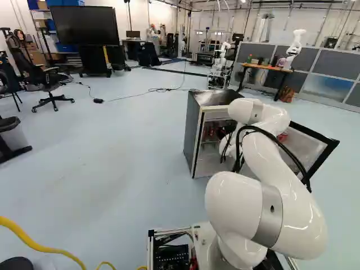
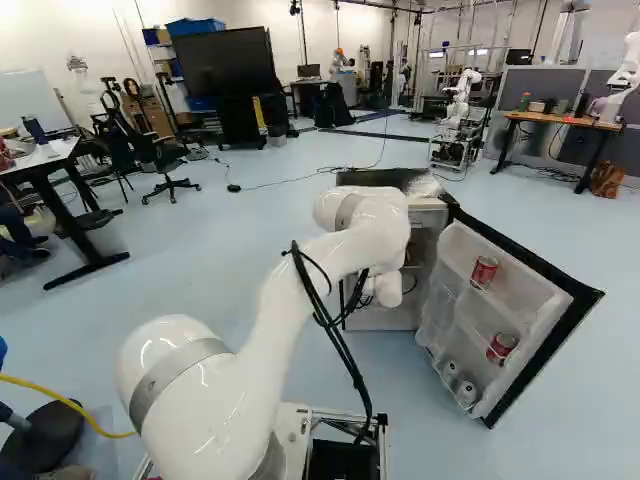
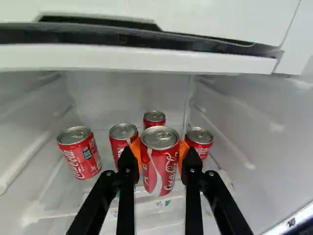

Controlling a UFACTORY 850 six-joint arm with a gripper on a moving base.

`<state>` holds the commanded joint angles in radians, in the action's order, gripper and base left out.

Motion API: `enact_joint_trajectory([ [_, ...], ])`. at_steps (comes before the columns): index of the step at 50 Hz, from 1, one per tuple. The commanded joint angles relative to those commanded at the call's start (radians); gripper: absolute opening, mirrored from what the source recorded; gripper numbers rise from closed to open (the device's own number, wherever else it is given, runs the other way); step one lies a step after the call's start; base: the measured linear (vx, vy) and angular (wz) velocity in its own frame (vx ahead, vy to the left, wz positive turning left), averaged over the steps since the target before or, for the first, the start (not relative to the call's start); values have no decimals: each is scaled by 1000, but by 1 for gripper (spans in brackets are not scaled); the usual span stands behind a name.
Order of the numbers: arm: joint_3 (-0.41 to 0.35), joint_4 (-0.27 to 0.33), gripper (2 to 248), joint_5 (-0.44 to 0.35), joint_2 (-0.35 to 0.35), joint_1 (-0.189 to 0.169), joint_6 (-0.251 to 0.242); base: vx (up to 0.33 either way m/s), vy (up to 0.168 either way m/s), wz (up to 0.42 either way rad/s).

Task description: Grab a drink from the fridge

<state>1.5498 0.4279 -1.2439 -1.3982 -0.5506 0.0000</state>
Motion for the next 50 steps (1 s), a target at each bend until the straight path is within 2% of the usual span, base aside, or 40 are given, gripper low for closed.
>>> enact_joint_trajectory([
  [23, -218, 0, 94, 0, 162, -28, 0, 0, 0, 0],
  [50, -465, 0, 94, 0, 353, -44, 0, 0, 0, 0],
])
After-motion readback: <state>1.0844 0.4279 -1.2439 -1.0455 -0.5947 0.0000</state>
